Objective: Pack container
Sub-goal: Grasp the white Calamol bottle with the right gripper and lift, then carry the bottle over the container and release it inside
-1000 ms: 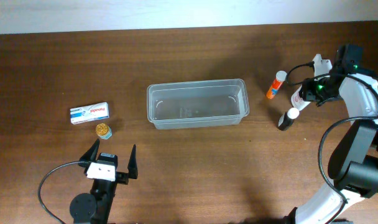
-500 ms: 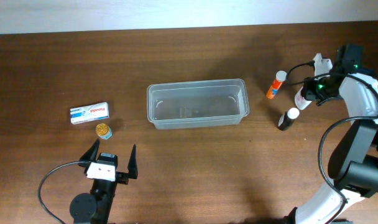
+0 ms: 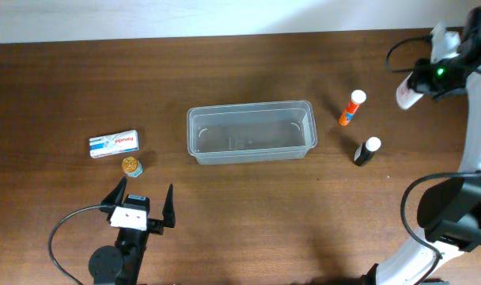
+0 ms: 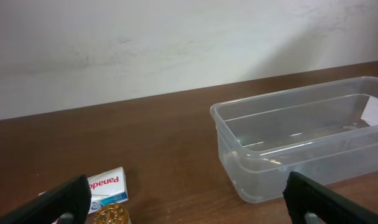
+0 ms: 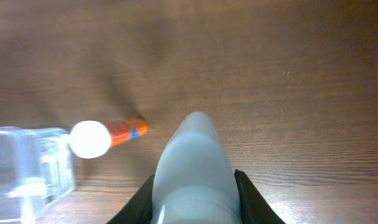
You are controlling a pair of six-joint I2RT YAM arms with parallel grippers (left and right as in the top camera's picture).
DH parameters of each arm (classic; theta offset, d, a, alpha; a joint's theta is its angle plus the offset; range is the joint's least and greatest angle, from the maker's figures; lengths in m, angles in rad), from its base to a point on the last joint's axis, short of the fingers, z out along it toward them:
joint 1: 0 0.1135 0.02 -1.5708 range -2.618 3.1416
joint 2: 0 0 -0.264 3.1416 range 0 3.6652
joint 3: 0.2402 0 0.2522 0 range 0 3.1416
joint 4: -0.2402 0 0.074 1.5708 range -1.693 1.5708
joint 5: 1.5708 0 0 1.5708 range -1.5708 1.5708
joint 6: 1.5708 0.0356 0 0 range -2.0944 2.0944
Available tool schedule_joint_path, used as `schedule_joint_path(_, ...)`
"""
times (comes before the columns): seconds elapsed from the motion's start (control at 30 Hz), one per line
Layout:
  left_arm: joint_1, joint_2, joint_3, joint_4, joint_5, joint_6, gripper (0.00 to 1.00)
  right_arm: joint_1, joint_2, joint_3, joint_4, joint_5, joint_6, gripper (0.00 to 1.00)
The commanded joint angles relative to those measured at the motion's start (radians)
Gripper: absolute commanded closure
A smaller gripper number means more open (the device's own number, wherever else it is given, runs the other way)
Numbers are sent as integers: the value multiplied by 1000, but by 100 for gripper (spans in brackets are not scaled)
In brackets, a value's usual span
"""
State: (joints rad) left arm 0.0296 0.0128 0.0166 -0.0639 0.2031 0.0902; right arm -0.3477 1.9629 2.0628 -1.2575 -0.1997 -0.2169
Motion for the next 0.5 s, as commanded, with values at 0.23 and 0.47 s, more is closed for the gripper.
schedule_joint_path(0.23, 6, -7, -8, 2, 14, 16, 0, 140, -40, 340, -194, -117, 135, 85)
schedule_joint_path(0.47, 6, -7, -8, 2, 14, 16, 0, 323, -39, 342, -232, -130, 202, 84)
